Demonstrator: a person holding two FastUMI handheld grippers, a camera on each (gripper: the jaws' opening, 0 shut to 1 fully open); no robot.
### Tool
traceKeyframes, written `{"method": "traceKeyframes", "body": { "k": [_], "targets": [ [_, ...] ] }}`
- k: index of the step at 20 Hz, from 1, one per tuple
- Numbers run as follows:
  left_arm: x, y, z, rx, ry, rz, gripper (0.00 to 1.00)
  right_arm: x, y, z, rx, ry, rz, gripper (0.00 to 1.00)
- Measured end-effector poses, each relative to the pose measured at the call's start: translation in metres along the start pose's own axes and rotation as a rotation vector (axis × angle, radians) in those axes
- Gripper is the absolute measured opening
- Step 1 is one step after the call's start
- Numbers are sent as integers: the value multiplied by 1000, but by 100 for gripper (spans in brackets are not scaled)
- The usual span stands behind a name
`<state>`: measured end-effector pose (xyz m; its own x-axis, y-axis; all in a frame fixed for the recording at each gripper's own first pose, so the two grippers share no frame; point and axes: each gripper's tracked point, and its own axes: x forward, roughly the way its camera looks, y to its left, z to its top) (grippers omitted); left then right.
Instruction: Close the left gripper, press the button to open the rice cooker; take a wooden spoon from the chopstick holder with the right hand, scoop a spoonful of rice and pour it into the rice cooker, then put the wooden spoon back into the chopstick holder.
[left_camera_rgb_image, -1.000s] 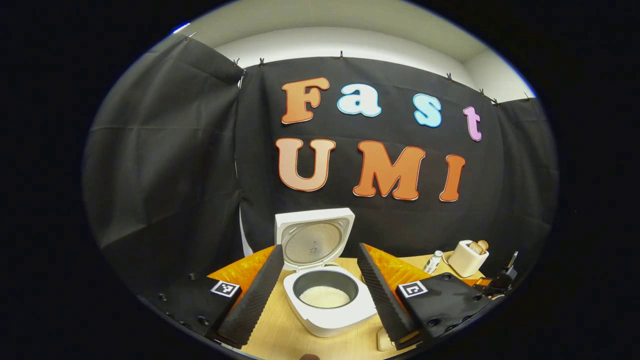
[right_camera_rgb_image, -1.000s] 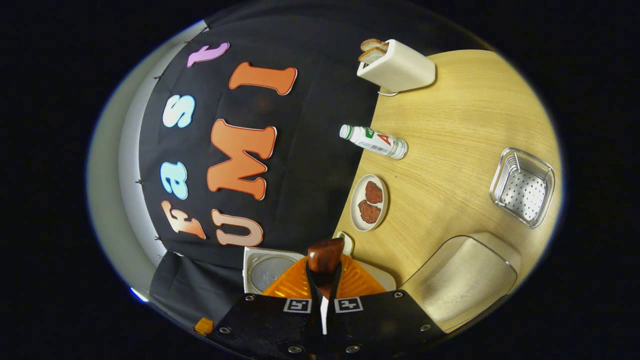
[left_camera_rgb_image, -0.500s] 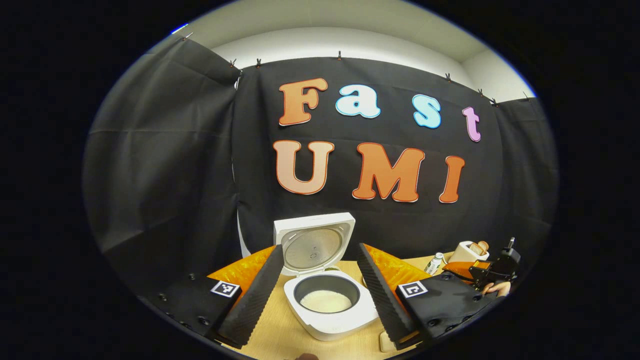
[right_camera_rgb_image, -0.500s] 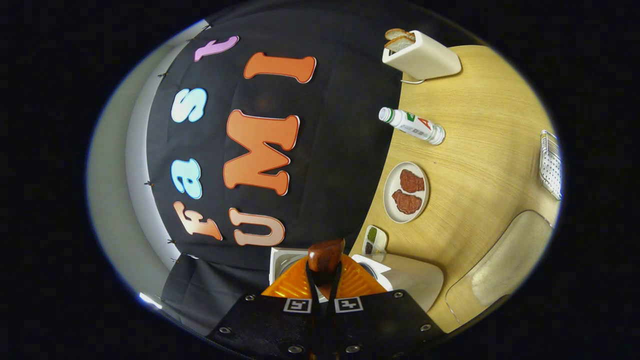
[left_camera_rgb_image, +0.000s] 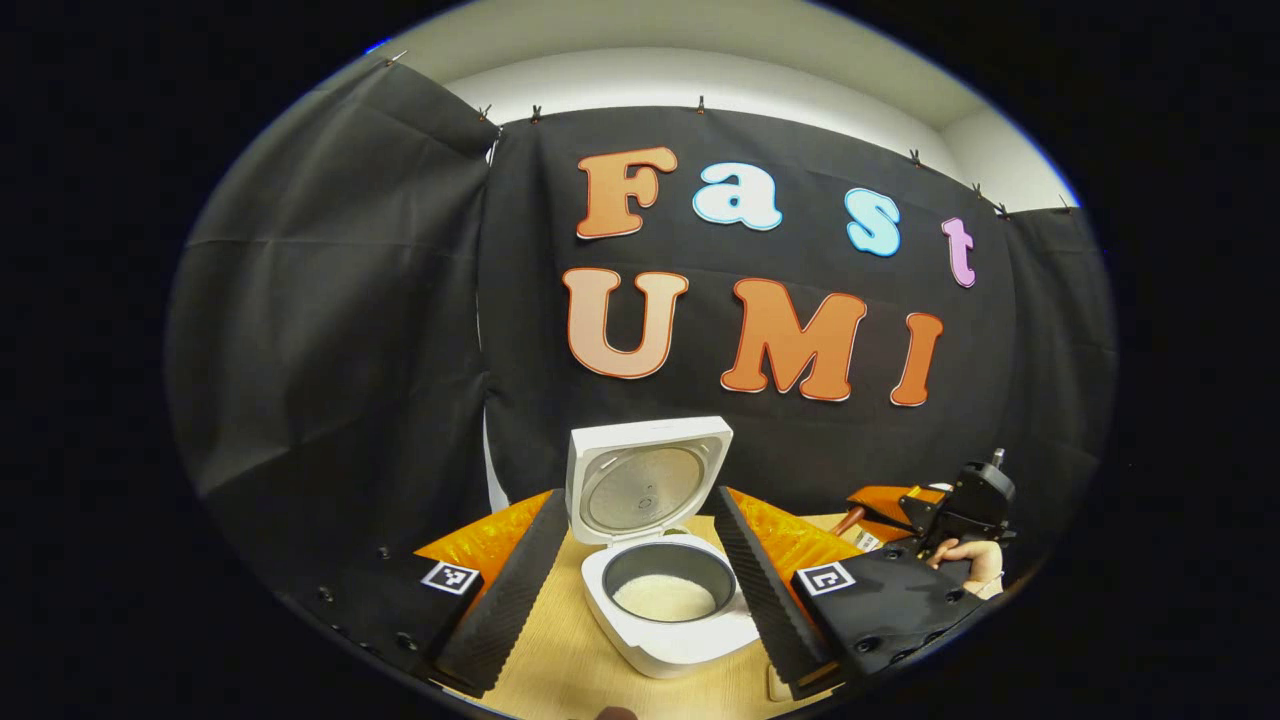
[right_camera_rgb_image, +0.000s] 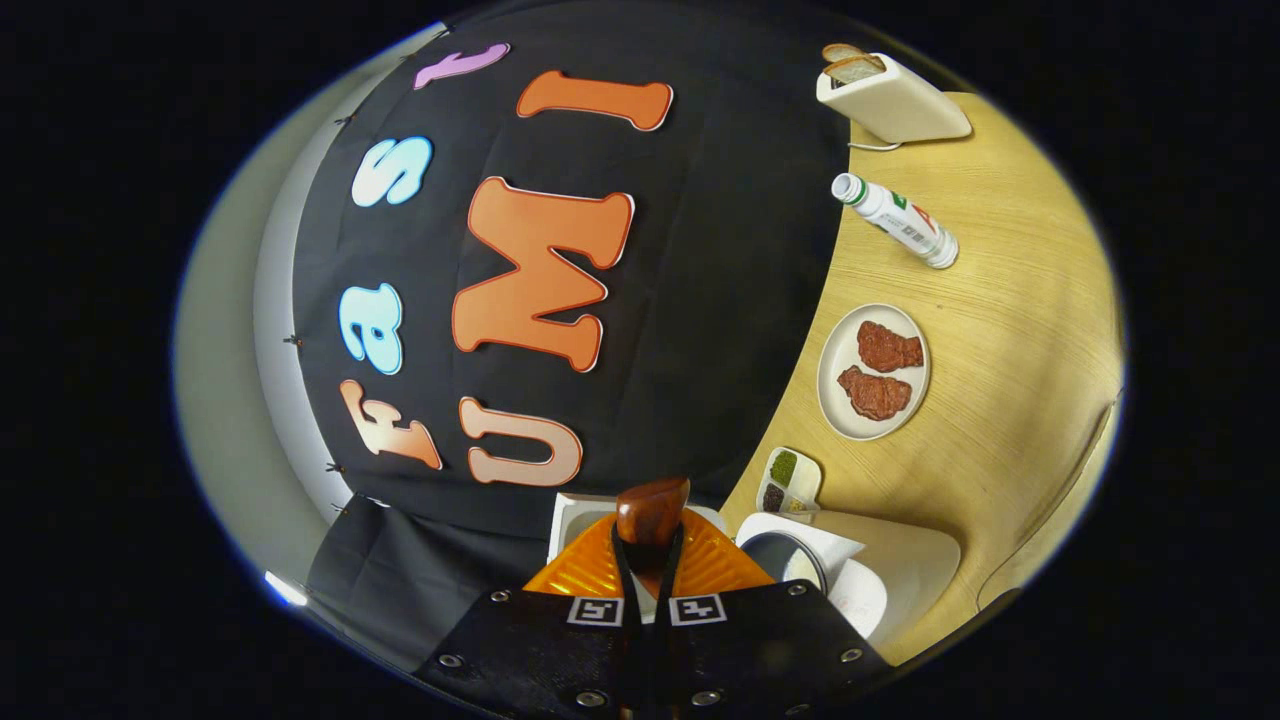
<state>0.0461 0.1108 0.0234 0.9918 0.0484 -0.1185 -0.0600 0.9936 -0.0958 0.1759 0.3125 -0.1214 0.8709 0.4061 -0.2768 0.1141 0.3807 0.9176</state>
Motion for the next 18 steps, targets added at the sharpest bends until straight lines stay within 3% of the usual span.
{"method": "traceKeyframes", "body": {
  "k": [7,18],
  "targets": [
    [8,23,1,1,1,22,99,44,25,-1,-146,-76,2,2],
    [10,36,-2,-15,5,33,100,51,63,-17,-475,-117,68,2]
  ]
}}
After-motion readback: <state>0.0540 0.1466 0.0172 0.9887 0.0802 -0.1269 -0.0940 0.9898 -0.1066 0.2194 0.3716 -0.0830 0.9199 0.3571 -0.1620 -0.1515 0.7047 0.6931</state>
